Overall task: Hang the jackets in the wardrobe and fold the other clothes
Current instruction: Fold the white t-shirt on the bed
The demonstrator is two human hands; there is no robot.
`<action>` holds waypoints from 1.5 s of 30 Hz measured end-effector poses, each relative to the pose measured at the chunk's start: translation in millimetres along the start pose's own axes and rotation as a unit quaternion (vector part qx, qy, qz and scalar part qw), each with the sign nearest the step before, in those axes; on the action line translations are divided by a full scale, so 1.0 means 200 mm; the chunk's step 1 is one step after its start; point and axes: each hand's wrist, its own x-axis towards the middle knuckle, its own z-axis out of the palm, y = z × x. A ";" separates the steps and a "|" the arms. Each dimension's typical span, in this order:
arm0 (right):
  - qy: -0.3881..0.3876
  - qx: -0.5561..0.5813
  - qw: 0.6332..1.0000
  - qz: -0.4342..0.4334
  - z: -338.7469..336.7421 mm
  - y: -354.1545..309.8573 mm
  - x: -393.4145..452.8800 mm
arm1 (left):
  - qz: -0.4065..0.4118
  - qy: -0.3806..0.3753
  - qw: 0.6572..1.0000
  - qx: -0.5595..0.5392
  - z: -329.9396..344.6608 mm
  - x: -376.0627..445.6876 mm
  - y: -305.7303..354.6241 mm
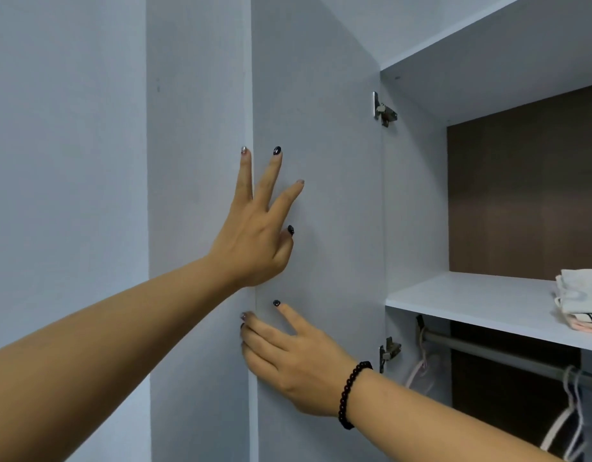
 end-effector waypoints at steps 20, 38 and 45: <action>0.057 0.069 0.996 0.029 -0.20 0.19 -0.76 | -0.188 -0.073 0.756 -0.623 -0.01 0.23 0.63; -0.377 -0.039 0.868 0.322 -0.55 0.29 -1.50 | -0.120 -0.152 0.894 -0.405 0.38 0.74 1.47; -0.460 -0.065 0.805 0.370 -0.44 0.28 -1.52 | -0.121 -0.169 0.899 -0.386 0.47 0.80 1.57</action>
